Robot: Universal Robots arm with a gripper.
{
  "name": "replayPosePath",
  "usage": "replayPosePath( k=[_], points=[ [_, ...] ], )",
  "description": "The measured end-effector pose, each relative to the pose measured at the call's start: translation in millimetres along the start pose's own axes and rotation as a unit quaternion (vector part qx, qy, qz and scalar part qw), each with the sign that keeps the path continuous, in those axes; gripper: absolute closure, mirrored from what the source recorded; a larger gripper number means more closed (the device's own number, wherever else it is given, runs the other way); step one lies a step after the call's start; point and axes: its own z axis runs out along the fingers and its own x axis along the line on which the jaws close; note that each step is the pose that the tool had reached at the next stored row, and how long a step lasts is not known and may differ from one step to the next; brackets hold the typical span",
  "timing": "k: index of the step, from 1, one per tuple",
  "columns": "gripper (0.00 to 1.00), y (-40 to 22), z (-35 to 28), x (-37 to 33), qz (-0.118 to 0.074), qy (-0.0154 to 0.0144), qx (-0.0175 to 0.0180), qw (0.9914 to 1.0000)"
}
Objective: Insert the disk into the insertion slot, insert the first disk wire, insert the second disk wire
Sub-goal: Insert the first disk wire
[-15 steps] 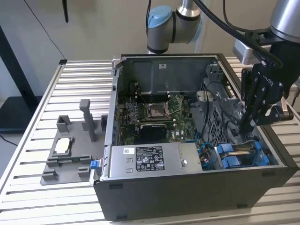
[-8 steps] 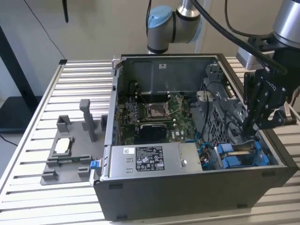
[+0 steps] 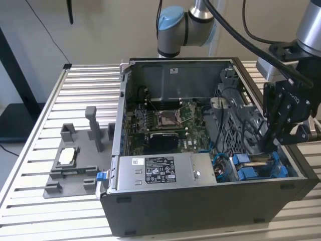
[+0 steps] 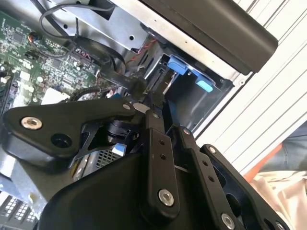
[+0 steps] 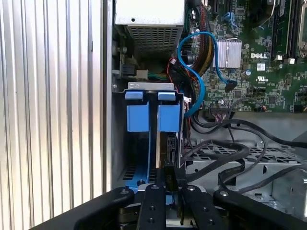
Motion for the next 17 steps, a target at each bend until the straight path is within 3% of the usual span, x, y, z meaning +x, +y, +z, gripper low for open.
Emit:
replayPosePath(
  k=[6,17],
  points=[
    [0.81,0.0,4.5,0.0,0.000,0.0002,0.0010,1.00000],
    [0.81,0.3,5.2,-0.9,0.000,0.0008,0.0011,1.00000]
  ],
)
